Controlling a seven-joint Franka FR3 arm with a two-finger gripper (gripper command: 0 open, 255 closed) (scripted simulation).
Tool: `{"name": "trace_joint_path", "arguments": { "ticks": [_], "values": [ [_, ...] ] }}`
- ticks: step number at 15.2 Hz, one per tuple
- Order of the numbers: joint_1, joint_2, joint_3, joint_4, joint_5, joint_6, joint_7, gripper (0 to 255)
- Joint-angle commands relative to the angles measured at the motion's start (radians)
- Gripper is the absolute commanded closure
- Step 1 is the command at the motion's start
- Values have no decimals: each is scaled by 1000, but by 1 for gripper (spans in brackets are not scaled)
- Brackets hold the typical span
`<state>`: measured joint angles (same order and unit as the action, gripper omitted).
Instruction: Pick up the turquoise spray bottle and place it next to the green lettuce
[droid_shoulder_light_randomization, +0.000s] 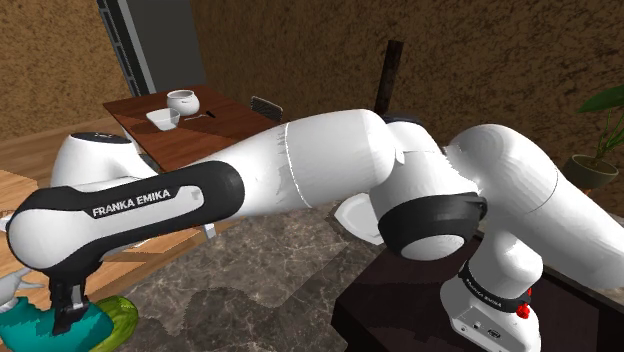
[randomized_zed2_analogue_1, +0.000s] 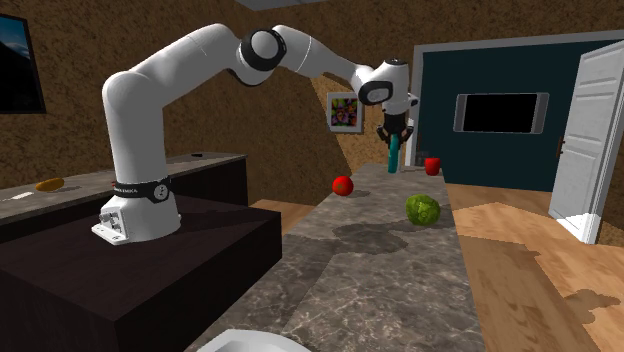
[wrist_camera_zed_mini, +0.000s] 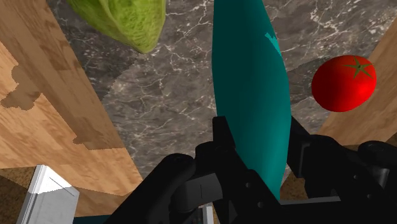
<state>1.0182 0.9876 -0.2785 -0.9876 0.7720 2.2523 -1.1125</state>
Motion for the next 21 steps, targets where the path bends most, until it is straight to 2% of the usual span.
{"name": "trace_joint_path", "arguments": {
  "ticks": [1,21],
  "values": [
    [-1,13,4,0,5,13,-8,255],
    [-24,186,54,55,51,126,-80,255]
  ]
}}
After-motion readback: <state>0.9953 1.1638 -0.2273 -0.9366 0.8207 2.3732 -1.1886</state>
